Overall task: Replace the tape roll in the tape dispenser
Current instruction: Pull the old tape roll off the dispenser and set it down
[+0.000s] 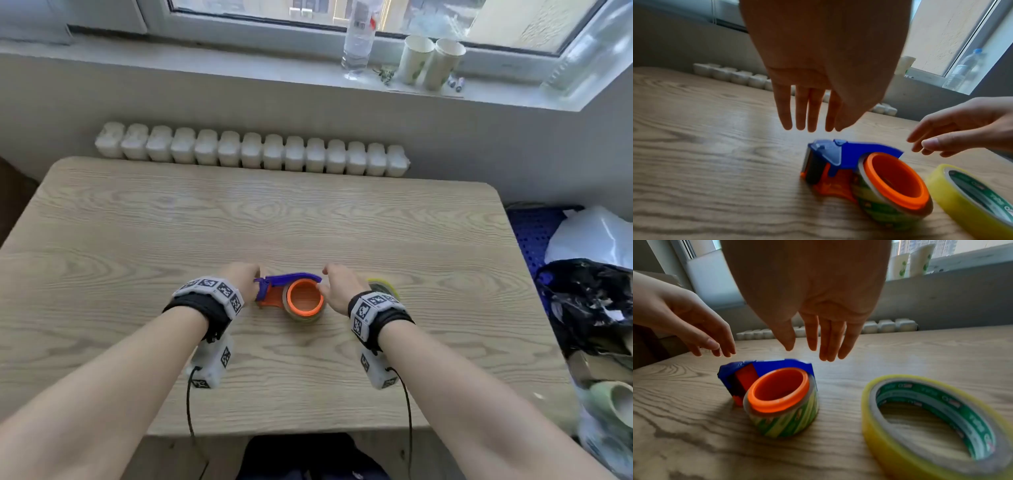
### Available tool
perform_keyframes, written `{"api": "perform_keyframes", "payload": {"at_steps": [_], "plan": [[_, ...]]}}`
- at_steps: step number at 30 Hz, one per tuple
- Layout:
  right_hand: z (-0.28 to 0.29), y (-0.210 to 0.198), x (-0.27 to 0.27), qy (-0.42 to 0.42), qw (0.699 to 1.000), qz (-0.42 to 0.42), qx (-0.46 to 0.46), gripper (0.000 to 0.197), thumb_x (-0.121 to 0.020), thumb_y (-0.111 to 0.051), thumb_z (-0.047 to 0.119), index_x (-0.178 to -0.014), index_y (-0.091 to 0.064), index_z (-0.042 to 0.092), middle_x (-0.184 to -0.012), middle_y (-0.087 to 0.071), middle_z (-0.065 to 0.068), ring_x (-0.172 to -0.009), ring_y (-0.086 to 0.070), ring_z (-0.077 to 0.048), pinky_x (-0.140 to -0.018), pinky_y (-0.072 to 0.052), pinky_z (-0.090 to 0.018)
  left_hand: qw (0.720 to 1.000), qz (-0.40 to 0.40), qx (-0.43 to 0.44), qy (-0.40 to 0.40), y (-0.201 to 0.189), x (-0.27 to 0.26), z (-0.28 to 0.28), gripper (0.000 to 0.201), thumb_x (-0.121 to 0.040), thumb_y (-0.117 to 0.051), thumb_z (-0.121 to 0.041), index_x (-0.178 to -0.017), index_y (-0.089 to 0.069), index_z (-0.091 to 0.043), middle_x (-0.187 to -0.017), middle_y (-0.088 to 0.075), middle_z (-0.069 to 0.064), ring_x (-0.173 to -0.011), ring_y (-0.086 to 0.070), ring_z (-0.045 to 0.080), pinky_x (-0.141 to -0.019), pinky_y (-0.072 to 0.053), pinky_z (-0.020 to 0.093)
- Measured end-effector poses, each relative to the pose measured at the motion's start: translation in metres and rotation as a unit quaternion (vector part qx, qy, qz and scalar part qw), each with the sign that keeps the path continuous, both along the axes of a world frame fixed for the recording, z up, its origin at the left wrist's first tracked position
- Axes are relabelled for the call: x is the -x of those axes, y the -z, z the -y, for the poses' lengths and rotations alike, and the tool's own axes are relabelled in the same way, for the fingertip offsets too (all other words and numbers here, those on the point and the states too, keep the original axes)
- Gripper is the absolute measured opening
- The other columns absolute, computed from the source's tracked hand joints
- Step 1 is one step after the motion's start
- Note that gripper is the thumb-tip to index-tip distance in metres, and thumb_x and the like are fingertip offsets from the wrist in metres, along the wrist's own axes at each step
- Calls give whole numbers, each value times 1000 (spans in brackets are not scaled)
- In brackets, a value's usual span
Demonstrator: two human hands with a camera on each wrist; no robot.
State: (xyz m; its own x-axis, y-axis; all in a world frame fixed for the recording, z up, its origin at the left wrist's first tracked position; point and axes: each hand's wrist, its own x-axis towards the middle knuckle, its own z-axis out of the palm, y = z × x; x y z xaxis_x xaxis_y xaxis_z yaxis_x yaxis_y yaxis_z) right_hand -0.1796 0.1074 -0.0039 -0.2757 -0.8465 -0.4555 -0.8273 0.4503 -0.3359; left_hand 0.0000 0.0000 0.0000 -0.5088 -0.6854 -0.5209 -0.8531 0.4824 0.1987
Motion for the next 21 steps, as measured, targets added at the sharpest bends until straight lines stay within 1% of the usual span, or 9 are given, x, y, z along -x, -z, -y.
{"api": "perform_keyframes", "payload": {"at_steps": [2,5,7,9,12,14,16,19,21], "plan": [[0,10,-3,8,1000,18,-2,49,-92,-49,35,-133,-40,10,-138,-48,-14,-128,-44,-31,-105,-38,-42,1000,-6,-5,-4,8,-4,1,34,-87,-49,-18,-119,-57,-11,-124,-62,14,-113,-57,32,-90,-45,36],[-3,25,-10,17,999,48,1,68,-87,-55,43,-142,-29,13,-146,-39,-11,-134,-37,-28,-109,-34,-44,1000,-16,2,-15,21,-7,-4,37,-88,-49,-25,-123,-52,-13,-126,-59,11,-114,-56,31,-91,-45,37],[-4,33,-15,15,997,72,0,83,-81,-63,45,-145,-20,14,-148,-32,-11,-137,-34,-27,-112,-31,-41,999,-26,-9,-25,29,-7,-5,43,-88,-53,-31,-126,-50,-13,-129,-56,11,-119,-53,30,-95,-43,37],[-6,38,-17,18,996,91,3,97,-74,-71,44,-147,-14,14,-148,-29,-12,-137,-33,-28,-112,-29,-36,998,-45,-27,-31,37,-8,-4,49,-84,-60,-37,-126,-49,-13,-128,-55,10,-120,-51,28,-98,-42,37],[-8,45,-21,19,995,100,0,111,-66,-80,39,-147,-9,15,-148,-27,-13,-136,-35,-29,-109,-33,-37,996,-53,-58,-30,45,-9,-3,57,-80,-67,-36,-128,-46,-14,-128,-54,9,-120,-51,27,-98,-43,39],[-7,50,-21,15,996,90,1,113,-64,-82,34,-147,-8,14,-147,-27,-13,-135,-36,-30,-109,-35,-37,996,-49,-59,-37,47,-10,-3,54,-81,-65,-36,-127,-45,-16,-126,-56,9,-116,-54,28,-96,-46,43],[-6,51,-19,6,996,87,4,111,-64,-82,30,-147,-10,13,-146,-29,-14,-134,-37,-30,-109,-36,-37,996,-55,-55,-35,48,-11,-3,50,-82,-63,-38,-124,-46,-17,-123,-58,10,-113,-56,29,-93,-47,45],[-4,51,-18,-2,996,84,7,108,-63,-81,29,-145,-14,11,-143,-33,-15,-131,-40,-31,-107,-37,-40,994,-85,-59,-36,46,-13,-2,51,-82,-64,-37,-125,-48,-16,-122,-58,9,-113,-55,27,-93,-46,44],[-4,48,-16,-2,997,81,19,105,-62,-81,30,-143,-17,11,-139,-36,-14,-128,-43,-31,-105,-40,-41,989,-123,-61,-47,41,-13,-2,47,-81,-65,-34,-121,-51,-14,-117,-60,8,-111,-56,26,-92,-46,40]]}}
